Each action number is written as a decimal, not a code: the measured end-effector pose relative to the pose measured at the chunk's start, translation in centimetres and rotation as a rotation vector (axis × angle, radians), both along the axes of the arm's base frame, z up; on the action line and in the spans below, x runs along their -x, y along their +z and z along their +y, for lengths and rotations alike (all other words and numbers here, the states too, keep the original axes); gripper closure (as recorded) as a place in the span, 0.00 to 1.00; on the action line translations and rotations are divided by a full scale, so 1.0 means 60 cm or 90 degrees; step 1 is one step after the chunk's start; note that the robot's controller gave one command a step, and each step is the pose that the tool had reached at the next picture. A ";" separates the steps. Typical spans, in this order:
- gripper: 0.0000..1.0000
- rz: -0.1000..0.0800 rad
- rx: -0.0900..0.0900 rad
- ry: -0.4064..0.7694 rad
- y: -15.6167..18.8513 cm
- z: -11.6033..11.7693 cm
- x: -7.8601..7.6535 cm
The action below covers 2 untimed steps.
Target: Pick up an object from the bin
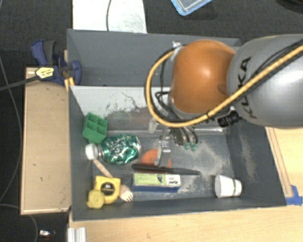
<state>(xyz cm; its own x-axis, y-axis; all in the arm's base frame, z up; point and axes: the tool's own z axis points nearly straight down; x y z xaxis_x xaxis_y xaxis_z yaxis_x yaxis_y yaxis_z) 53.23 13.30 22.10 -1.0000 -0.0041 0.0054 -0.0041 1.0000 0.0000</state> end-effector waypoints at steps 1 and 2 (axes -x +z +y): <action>0.00 -0.005 -0.001 -0.003 0.007 -0.002 -0.002; 0.00 -0.008 -0.002 -0.010 -0.094 -0.014 0.018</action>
Offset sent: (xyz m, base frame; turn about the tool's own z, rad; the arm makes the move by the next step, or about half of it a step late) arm -0.0269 -0.0173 -0.1284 0.0342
